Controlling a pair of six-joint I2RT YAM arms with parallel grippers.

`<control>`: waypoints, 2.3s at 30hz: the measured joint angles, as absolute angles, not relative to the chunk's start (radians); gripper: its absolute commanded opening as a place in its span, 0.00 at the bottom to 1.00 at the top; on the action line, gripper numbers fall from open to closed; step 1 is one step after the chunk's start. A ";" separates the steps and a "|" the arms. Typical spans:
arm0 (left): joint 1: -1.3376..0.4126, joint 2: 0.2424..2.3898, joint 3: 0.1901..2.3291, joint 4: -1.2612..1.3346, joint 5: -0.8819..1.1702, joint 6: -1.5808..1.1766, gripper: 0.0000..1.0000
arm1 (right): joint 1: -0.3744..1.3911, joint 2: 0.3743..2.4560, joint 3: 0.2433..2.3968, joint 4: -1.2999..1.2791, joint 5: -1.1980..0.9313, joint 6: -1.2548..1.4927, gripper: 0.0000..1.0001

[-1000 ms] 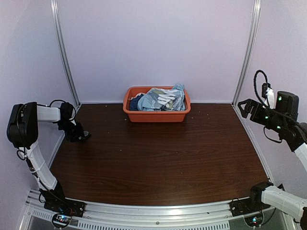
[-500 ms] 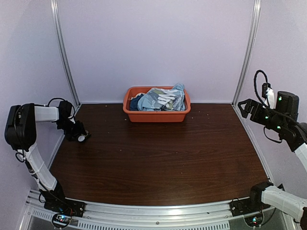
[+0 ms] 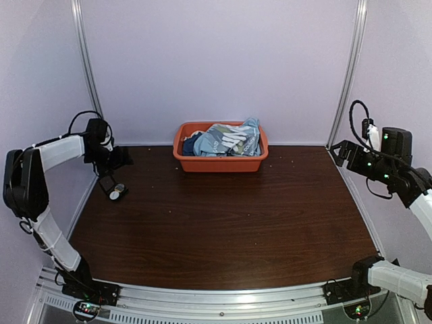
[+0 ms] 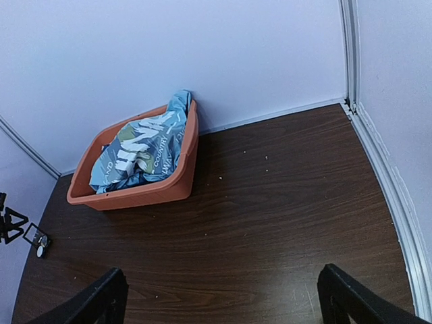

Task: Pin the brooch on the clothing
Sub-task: Pick up the crumpled clothing from the bin.

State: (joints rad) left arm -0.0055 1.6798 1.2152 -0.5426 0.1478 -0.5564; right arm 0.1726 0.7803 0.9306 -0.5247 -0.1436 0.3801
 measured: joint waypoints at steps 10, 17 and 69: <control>-0.302 1.991 1.943 -0.571 0.137 -0.541 0.98 | 0.175 0.801 0.930 -0.501 -0.157 0.400 1.00; -0.387 2.336 2.261 -0.574 0.183 -0.541 0.98 | 0.179 0.805 0.930 -0.501 -0.159 0.400 1.00; -0.495 2.473 2.276 -0.313 0.253 -0.674 0.00 | 0.235 0.860 0.890 -0.447 -0.187 0.416 1.00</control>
State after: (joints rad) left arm -0.4946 2.4725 2.2761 -0.3130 0.2531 -0.6743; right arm 0.2352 0.8604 0.8902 -0.4473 -0.1875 0.4164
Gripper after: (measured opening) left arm 0.044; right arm 0.997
